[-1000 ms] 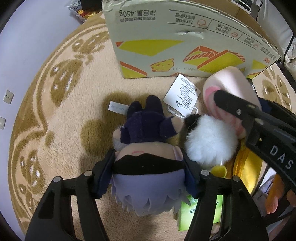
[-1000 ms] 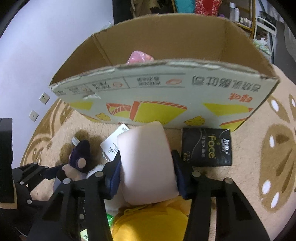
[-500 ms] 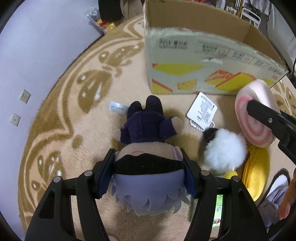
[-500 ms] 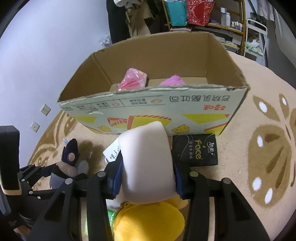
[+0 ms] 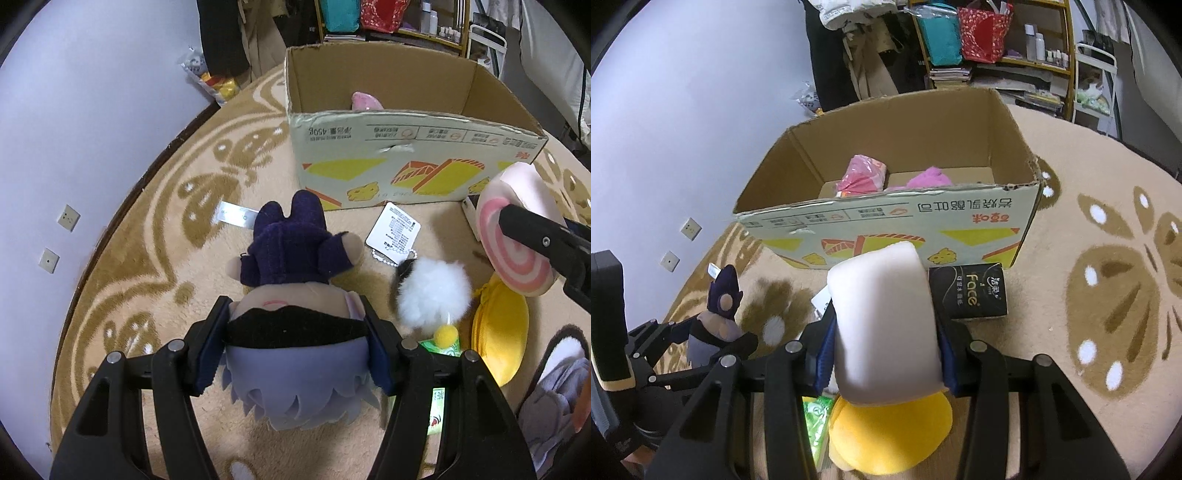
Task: Organize soft objects
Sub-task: 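Lift the doll and roll-cake plush and carry them toward the box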
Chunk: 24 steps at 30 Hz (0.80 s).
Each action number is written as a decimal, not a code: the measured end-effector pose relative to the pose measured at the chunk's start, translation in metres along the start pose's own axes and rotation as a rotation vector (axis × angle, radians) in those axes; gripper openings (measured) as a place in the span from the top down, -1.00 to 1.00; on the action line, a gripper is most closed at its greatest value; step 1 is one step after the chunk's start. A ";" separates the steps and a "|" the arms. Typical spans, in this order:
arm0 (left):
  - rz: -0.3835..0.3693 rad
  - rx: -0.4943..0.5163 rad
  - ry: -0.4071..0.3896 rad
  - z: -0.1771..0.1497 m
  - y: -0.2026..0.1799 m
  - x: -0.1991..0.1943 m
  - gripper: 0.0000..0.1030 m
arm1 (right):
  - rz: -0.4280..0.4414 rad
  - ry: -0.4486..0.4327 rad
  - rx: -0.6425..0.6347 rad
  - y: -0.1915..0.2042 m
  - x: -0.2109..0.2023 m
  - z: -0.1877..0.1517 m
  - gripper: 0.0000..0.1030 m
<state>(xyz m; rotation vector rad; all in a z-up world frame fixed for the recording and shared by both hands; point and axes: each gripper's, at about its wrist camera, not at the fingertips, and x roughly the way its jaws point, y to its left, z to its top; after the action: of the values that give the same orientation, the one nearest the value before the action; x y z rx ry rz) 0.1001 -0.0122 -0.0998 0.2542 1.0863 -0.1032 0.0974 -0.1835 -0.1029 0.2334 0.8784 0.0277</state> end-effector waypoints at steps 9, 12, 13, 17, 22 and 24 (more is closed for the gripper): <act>0.005 -0.031 -0.087 -0.001 0.008 -0.023 -0.25 | -0.024 -0.036 -0.029 0.004 -0.024 -0.007 0.06; 0.005 -0.030 -0.104 -0.002 0.008 -0.028 -0.25 | -0.030 -0.045 -0.033 0.005 -0.029 -0.007 0.06; 0.005 -0.029 -0.108 -0.002 0.009 -0.029 -0.25 | -0.032 -0.047 -0.033 0.005 -0.030 -0.008 0.06; 0.000 -0.027 -0.152 -0.003 0.008 -0.040 -0.25 | -0.038 -0.049 -0.037 0.006 -0.033 -0.011 0.06; -0.020 -0.017 -0.211 -0.005 0.006 -0.053 -0.26 | -0.034 -0.078 -0.042 0.008 -0.039 -0.010 0.06; -0.024 -0.017 -0.241 -0.004 0.007 -0.059 -0.26 | -0.035 -0.091 -0.045 0.009 -0.041 -0.010 0.06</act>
<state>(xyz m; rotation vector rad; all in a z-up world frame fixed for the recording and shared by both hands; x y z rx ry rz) 0.0705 -0.0070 -0.0488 0.2074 0.8501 -0.1428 0.0638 -0.1781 -0.0759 0.1759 0.7899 0.0038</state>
